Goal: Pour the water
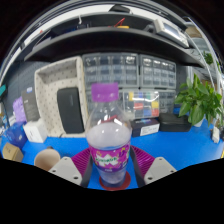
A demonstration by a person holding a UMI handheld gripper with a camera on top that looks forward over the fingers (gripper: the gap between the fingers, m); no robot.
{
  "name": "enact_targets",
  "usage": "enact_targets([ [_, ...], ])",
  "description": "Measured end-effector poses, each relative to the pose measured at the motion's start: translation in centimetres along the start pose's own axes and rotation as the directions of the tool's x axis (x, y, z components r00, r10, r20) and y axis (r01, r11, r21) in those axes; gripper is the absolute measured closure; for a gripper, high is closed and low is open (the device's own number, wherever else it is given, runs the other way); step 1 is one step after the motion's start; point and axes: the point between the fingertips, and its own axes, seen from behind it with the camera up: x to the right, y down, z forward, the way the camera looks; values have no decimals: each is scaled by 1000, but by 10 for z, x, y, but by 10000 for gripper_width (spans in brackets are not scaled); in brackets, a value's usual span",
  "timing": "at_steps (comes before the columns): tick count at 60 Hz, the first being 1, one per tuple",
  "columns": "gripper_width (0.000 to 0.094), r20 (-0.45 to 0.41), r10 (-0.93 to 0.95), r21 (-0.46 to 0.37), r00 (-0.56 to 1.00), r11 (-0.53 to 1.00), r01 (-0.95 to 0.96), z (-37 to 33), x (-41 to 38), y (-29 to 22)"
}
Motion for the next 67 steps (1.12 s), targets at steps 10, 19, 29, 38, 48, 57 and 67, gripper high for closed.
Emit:
enact_targets([
  [10,238,-16,-35,-69,999,997,34,-21,-2,34],
  [19,237,-31,-33,-126,999,992,28,-71,-10,55],
  [29,228,-25,-84,-143,996,986,80,-131,-29,36],
  [38,228,-6,-45,-107,999,993,44,-171,-54,8],
  [48,228,10,-24,-86,1000,996,25,-206,-71,-9],
  [57,232,14,-43,-108,999,993,44,-228,-81,-10],
  [67,233,30,-41,-115,999,992,45,-240,-92,-8],
])
